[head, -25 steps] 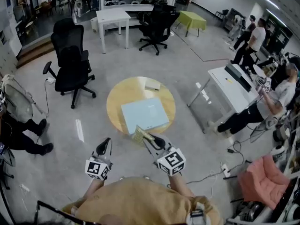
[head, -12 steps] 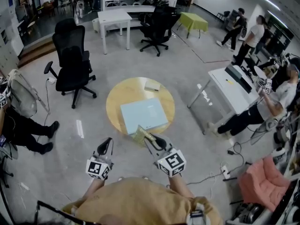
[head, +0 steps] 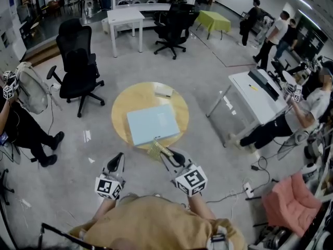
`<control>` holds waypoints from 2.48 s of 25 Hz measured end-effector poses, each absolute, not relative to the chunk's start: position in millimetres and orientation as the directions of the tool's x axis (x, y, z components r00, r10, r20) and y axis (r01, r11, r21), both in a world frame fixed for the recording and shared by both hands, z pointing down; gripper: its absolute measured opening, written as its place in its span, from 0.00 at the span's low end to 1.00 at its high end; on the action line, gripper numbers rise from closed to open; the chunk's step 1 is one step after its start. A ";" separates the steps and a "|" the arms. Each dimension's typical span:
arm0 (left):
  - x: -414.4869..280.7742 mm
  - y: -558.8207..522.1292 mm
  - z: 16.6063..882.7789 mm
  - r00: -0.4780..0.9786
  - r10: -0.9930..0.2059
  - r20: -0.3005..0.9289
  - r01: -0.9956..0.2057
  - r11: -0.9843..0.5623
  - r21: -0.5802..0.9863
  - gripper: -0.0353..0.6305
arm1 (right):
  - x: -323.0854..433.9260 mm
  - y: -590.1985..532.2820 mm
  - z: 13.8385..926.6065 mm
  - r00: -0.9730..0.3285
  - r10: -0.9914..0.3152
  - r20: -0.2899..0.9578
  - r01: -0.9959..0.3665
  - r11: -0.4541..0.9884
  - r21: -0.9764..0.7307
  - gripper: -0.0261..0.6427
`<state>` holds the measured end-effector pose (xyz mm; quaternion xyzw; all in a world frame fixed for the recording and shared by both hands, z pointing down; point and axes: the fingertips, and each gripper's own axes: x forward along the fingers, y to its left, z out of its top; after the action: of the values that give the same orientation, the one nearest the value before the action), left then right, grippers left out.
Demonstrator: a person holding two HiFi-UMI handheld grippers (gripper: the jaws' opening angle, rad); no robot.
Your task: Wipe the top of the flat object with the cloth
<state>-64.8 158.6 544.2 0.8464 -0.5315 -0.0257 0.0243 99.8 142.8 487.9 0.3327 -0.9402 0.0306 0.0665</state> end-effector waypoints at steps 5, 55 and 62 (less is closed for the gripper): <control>-50.7 161.7 548.6 0.436 -0.900 0.003 -0.898 -0.435 0.064 0.07 | 116.2 146.0 496.2 -0.770 -0.620 0.148 -0.631 0.775 -0.036 0.14; -175.3 -89.4 551.1 0.548 -0.837 -0.002 -0.833 -0.545 0.091 0.08 | -17.7 -80.6 496.4 -0.695 -0.693 0.194 -0.708 0.706 -0.015 0.14; -159.4 -132.1 547.4 0.528 -0.849 -0.008 -0.845 -0.527 0.088 0.07 | -6.5 -128.8 500.5 -0.720 -0.668 0.188 -0.683 0.730 -0.023 0.14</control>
<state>-159.4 -132.1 547.4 0.8734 -0.4849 -0.0247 0.0366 -6.5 -128.8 500.5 0.3648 -0.9262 0.0453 0.0838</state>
